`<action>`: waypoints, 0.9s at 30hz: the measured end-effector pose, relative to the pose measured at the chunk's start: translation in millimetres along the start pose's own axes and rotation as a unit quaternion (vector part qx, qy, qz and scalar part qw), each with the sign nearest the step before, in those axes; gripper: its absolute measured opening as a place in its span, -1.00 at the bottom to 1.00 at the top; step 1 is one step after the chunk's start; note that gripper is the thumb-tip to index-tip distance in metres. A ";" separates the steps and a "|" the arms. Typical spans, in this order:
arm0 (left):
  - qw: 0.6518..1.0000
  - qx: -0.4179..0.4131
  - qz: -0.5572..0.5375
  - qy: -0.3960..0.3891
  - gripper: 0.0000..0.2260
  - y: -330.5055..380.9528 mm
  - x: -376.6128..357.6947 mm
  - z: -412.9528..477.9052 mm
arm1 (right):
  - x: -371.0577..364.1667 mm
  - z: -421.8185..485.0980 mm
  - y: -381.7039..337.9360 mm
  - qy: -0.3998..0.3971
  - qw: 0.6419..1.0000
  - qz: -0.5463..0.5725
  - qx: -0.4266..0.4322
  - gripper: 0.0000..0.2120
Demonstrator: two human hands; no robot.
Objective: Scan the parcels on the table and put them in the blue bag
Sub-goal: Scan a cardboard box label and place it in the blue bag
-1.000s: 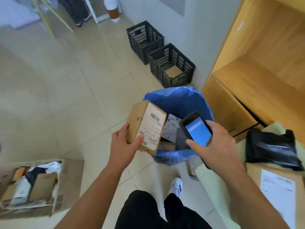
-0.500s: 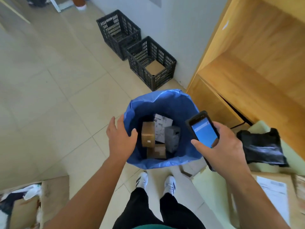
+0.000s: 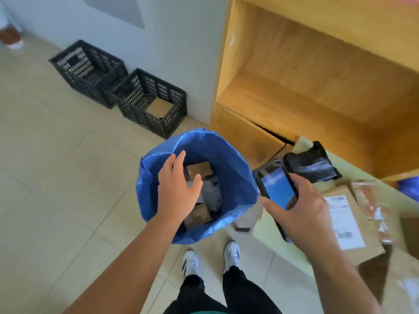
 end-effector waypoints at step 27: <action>0.895 -0.384 0.052 -0.221 -0.38 382.2 -301.1 -349.8 | 295.9 -301.4 404.0 0.282 0.911 0.107 -0.282 -0.21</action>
Point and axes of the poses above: each hand's wrist, its own z-axis towards the middle knuckle, its own x-axis out of the back of the hand, y = z × x, the point moved 8 cm from there along z, towards the middle knuckle, and after that the axes turned 10 degrees about z, right-handed, at the moved point
